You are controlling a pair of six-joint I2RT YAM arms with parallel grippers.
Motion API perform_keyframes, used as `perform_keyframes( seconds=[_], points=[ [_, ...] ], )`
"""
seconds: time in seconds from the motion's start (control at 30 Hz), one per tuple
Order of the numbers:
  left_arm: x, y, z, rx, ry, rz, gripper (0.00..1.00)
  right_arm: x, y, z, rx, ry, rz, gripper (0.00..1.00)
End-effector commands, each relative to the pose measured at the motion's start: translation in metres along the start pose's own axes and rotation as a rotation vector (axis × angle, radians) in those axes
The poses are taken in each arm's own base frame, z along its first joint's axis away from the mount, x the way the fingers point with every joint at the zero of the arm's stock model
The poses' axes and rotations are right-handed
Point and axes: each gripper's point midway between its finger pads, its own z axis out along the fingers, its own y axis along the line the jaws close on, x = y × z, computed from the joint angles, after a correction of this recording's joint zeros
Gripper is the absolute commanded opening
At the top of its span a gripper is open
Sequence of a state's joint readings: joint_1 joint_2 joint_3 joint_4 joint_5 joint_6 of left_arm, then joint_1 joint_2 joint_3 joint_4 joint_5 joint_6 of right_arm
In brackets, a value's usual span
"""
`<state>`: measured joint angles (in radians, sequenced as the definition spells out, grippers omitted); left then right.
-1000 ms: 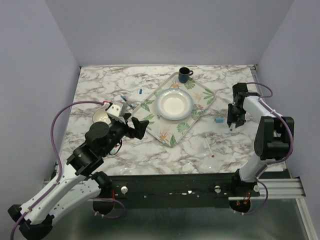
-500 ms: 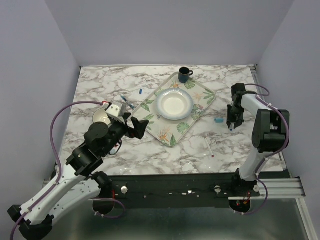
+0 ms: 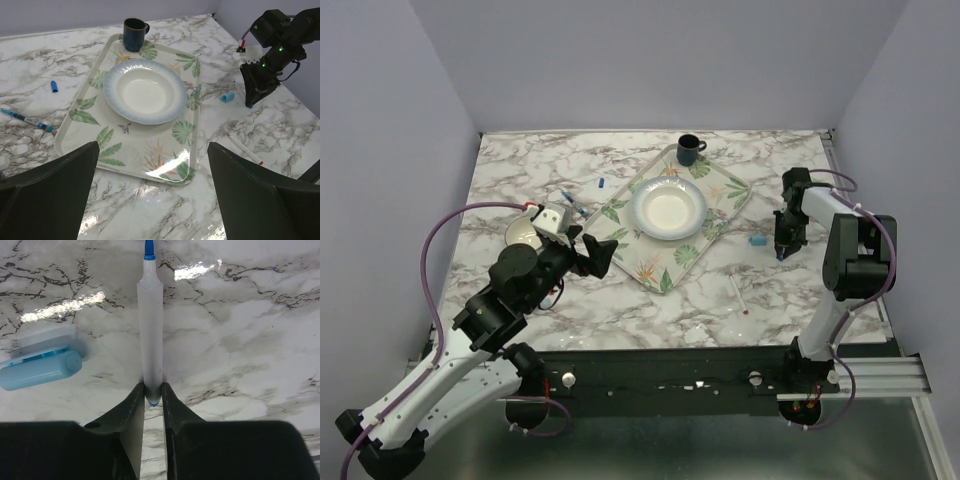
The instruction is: Insert the pens into the pen caps
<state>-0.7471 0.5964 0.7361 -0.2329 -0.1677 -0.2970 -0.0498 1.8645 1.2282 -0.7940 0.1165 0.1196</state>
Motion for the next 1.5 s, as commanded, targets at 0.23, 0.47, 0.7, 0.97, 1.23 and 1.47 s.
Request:
perform_keyframes(
  seconds=[0.23, 0.47, 0.7, 0.97, 1.23, 1.47],
  points=[
    [-0.008, 0.005, -0.008, -0.008, -0.056, 0.019, 0.99, -0.010, 0.000, -0.020, -0.019, -0.065, 0.066, 0.01],
    [-0.006, 0.003, -0.007, -0.003, -0.043, 0.004, 0.93, -0.012, 0.022, -0.085, -0.165, -0.255, 0.144, 0.01],
    [-0.004, -0.006, 0.007, -0.032, 0.042, -0.159, 0.87, 0.026, 0.137, -0.199, -0.628, -0.525, -0.115, 0.01],
    [-0.028, -0.079, 0.017, 0.315, 0.052, -0.336, 0.82, 0.138, 0.241, -0.318, -1.284, -0.637, -0.361, 0.01],
    [-0.030, -0.119, 0.017, 0.547, 0.076, -0.376, 0.77, 0.184, 0.271, -0.327, -1.314, -0.563, -0.471, 0.01],
    [-0.012, -0.127, 0.020, 0.589, 0.158, -0.379, 0.68, 0.191, 0.281, -0.323, -1.329, -0.550, -0.468, 0.01]
  ],
)
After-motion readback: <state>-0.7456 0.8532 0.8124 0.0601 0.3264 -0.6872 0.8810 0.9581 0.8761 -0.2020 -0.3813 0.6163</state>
